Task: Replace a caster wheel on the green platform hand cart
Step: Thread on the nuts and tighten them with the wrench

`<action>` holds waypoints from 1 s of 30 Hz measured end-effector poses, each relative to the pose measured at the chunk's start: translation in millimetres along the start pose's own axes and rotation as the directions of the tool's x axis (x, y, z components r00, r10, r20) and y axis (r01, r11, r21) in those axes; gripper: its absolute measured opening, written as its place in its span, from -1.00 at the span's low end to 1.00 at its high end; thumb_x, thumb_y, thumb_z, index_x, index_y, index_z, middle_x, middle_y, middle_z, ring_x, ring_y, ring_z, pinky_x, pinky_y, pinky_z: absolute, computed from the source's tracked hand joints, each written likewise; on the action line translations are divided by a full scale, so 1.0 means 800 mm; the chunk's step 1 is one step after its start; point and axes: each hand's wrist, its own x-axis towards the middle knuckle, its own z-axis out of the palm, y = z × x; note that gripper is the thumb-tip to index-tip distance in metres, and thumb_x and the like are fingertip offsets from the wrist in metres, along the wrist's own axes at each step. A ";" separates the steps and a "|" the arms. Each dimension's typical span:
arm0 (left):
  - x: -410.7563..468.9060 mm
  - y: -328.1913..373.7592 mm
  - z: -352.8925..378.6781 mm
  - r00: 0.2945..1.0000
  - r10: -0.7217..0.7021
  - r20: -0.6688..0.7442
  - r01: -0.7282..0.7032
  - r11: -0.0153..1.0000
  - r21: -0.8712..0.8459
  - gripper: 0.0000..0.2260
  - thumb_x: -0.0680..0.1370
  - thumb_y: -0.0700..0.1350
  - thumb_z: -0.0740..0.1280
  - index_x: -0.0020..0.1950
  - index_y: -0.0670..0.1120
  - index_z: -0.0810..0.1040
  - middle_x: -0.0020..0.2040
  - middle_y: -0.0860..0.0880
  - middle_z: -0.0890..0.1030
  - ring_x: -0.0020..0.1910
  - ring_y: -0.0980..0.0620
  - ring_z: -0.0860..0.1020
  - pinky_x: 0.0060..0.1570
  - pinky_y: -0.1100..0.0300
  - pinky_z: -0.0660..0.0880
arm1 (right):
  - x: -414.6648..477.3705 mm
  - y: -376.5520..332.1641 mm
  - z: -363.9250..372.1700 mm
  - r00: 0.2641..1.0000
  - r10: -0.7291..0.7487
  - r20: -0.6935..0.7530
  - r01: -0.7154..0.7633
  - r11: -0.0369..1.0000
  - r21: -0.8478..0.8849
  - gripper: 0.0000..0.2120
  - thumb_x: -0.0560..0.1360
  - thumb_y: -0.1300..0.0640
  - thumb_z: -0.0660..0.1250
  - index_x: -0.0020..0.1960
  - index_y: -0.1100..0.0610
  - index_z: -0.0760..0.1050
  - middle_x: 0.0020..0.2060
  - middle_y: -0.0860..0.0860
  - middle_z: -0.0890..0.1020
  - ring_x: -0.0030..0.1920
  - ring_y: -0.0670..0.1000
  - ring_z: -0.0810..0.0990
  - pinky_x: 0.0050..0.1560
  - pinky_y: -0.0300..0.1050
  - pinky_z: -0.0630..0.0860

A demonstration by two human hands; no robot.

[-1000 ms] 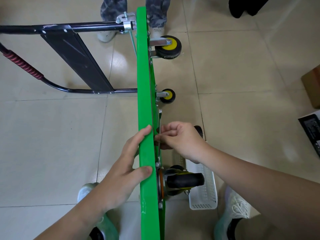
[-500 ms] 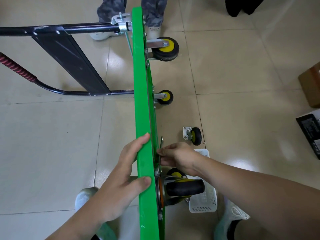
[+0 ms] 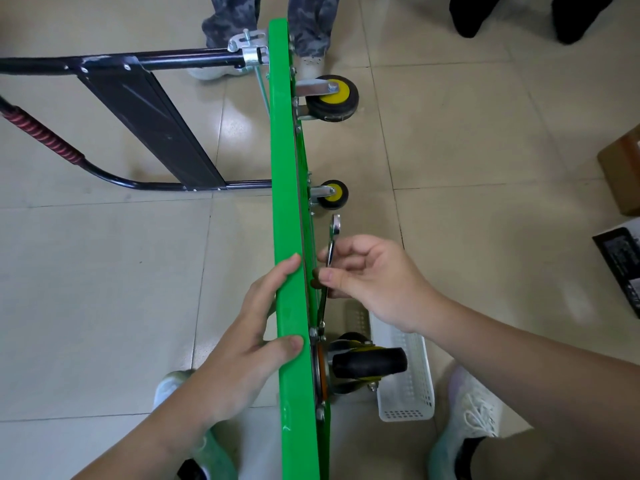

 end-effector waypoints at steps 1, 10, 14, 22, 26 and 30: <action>0.000 0.000 0.000 1.000 0.003 -0.006 -0.003 1.000 0.005 -0.28 0.41 0.09 0.34 0.51 0.48 0.18 0.56 0.14 0.32 0.50 0.04 0.36 0.49 -0.19 0.32 | -0.007 -0.001 0.003 1.000 -0.026 -0.001 0.026 1.000 -0.005 -0.78 0.45 0.34 0.46 -0.03 0.05 0.59 -0.22 0.01 0.74 -0.12 -0.04 0.72 -0.06 -0.17 0.65; -0.002 0.001 0.007 0.999 0.030 -0.045 -0.030 0.999 -0.015 -0.27 0.37 0.03 0.34 0.49 0.46 0.26 0.52 0.26 0.35 0.48 0.15 0.38 0.46 0.00 0.34 | -0.034 0.004 0.022 0.990 -0.141 -0.018 0.139 0.986 -0.091 -0.74 0.42 0.41 0.48 -0.08 0.07 0.59 -0.20 -0.04 0.71 -0.13 -0.03 0.71 0.01 -0.15 0.64; -0.004 -0.002 0.009 0.998 0.035 -0.049 -0.036 0.999 -0.017 -0.27 0.37 0.03 0.34 0.49 0.46 0.26 0.51 0.29 0.36 0.47 0.17 0.40 0.41 0.06 0.36 | -0.034 0.005 0.026 0.988 -0.156 -0.003 0.154 0.976 -0.153 -0.69 0.43 0.40 0.48 -0.09 -0.01 0.58 -0.23 -0.09 0.71 -0.15 -0.08 0.71 0.00 -0.18 0.64; -0.001 0.001 0.008 0.999 0.045 -0.031 -0.045 0.999 -0.020 -0.27 0.38 0.02 0.34 0.50 0.45 0.25 0.53 0.22 0.36 0.45 0.07 0.43 0.41 -0.04 0.40 | -0.043 0.018 0.028 0.968 -0.246 -0.051 0.237 0.961 -0.143 -0.79 0.40 0.22 0.50 0.04 0.16 0.64 -0.06 0.07 0.74 -0.05 0.03 0.74 0.08 0.02 0.66; -0.003 0.000 0.008 0.998 0.053 -0.026 -0.054 0.999 -0.010 -0.27 0.39 0.02 0.34 0.52 0.43 0.24 0.50 0.25 0.40 0.45 0.08 0.44 0.44 -0.05 0.37 | -0.044 0.022 0.029 0.961 -0.267 -0.067 0.257 0.959 -0.122 -0.74 0.41 0.24 0.50 0.09 0.18 0.64 -0.07 0.12 0.73 -0.05 0.09 0.73 0.08 0.02 0.66; -0.005 0.001 0.011 0.998 0.046 -0.040 -0.047 0.999 -0.027 -0.27 0.37 0.03 0.34 0.50 0.45 0.25 0.52 0.22 0.38 0.45 0.07 0.43 0.43 -0.06 0.39 | -0.048 0.023 0.032 0.959 -0.272 -0.080 0.264 0.960 -0.097 -0.75 0.42 0.34 0.48 0.06 0.12 0.64 -0.08 0.09 0.73 -0.05 0.08 0.73 0.08 -0.03 0.65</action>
